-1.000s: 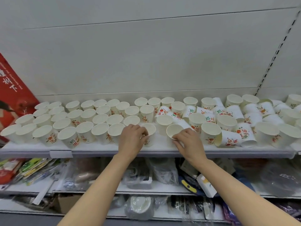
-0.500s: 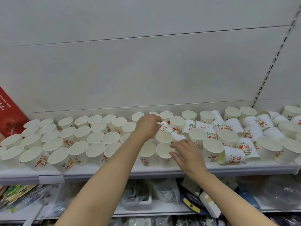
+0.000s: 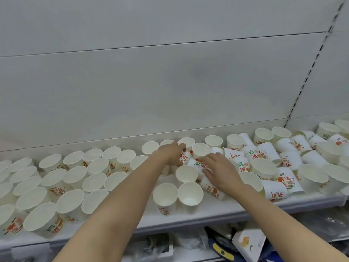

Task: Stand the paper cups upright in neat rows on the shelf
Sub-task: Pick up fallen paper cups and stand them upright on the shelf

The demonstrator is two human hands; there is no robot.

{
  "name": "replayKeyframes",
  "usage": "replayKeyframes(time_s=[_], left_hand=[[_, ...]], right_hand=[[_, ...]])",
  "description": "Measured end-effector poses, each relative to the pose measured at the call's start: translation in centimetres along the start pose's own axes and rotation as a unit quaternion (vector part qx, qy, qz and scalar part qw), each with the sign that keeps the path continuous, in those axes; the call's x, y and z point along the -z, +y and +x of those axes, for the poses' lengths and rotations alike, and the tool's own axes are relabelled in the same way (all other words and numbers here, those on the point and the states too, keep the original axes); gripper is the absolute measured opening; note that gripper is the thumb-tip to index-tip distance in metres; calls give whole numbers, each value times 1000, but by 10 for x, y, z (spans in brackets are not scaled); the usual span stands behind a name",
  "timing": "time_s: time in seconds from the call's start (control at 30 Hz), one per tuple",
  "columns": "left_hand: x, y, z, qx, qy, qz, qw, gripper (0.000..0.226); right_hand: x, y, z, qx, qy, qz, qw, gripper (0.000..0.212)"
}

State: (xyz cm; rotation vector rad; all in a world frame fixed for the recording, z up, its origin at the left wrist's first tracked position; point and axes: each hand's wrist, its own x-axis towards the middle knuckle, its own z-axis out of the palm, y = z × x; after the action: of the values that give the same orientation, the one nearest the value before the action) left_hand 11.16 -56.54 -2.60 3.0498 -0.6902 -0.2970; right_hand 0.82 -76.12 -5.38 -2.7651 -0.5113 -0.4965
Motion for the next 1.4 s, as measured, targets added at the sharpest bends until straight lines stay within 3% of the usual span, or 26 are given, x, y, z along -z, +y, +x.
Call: replayKeyframes(time_s=[0.13,0.3,0.57,0.83,1.03,1.1,1.2,1.33,1.4], left_hand=[[1,2,2,-21,52,23,998,55],[-2,8,3,-25,3,33,999,55],[22,5,-13,22,35,-21,999,7],[0,4,-54,65,90,-13,994,8],[7,12,-51,33,148,-142,978,27],[12,24,-44,8,126,-146,981,27],[8,40,-33,2,89,-117,989,15],[0,52,-26,-15,113,-7,993,13],[1,54,-25,-29,124,44,991,16]], right_hand=[[-4,-1,19,-13,-71,-14,997,44],[-12,1,21,-25,-112,-18,993,46],[-10,-3,37,1,-156,-46,987,50],[0,-12,73,45,-279,-85,955,37],[15,-7,72,25,-191,-52,980,23],[16,-3,65,3,-155,-39,987,20],[16,4,51,-48,-120,1,992,26],[18,8,13,-105,-48,39,993,34],[18,7,-9,-97,-47,23,994,37]])
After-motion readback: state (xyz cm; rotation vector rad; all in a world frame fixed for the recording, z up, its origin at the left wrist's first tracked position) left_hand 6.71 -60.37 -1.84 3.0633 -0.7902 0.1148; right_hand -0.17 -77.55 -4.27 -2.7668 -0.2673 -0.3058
